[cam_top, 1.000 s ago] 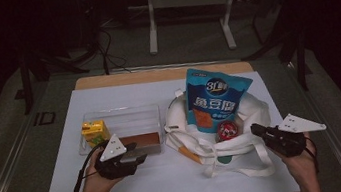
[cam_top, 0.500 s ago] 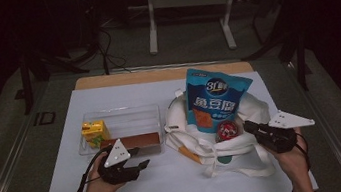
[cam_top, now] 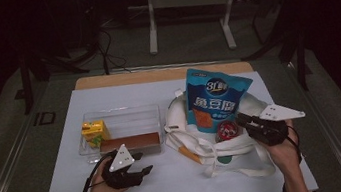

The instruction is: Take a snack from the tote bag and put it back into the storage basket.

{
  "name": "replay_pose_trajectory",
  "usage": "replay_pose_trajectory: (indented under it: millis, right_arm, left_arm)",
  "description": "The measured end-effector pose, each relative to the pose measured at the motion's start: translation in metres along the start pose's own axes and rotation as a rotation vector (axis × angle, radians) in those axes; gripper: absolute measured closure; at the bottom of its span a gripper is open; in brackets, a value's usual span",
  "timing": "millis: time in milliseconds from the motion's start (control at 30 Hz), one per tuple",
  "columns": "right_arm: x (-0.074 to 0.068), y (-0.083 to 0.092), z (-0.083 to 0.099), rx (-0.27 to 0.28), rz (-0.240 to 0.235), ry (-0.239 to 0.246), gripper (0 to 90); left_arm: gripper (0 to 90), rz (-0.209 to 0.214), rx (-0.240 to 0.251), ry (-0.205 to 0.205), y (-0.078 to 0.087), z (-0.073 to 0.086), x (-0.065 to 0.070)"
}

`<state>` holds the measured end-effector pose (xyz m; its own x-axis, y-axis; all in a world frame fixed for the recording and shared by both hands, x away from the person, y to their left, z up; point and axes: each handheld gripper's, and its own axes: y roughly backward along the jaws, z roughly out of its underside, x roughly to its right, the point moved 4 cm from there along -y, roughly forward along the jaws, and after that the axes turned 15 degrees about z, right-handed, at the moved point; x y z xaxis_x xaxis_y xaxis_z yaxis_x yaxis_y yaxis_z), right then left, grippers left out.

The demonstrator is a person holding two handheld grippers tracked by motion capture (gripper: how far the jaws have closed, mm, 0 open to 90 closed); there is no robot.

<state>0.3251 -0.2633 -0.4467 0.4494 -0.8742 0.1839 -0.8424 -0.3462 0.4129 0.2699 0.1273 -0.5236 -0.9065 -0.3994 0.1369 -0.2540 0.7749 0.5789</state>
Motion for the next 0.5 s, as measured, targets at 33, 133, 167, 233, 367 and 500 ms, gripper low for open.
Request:
replay_pose_trajectory:
  millis: [33,133,167,233,367,500]
  right_arm:
    - [0.0,-0.001,-0.001,0.0,0.0,0.001,77.0]
    - [-0.001,-0.005,-0.005,-0.014,-0.003,0.011,74.1]
    - [0.0,-0.007,-0.005,-0.021,-0.001,0.008,73.9]
    - [0.001,-0.011,-0.006,-0.03,0.005,0.005,71.9]
    - [0.003,-0.016,-0.007,-0.042,0.015,-0.005,69.3]
    - [0.006,-0.02,-0.007,-0.055,0.041,-0.021,63.3]
  left_arm:
    - [44.3,0.001,-0.001,0.003,0.0,0.0,0.0]
    - [44.2,-0.001,-0.014,0.008,-0.002,0.002,0.001]
    - [44.2,-0.001,-0.019,0.009,-0.003,0.003,0.001]
    - [44.1,-0.001,-0.028,0.013,-0.004,0.004,0.001]
    - [43.9,0.006,-0.03,0.015,-0.005,0.005,0.002]
    - [43.7,0.013,-0.037,0.015,-0.006,0.005,0.002]
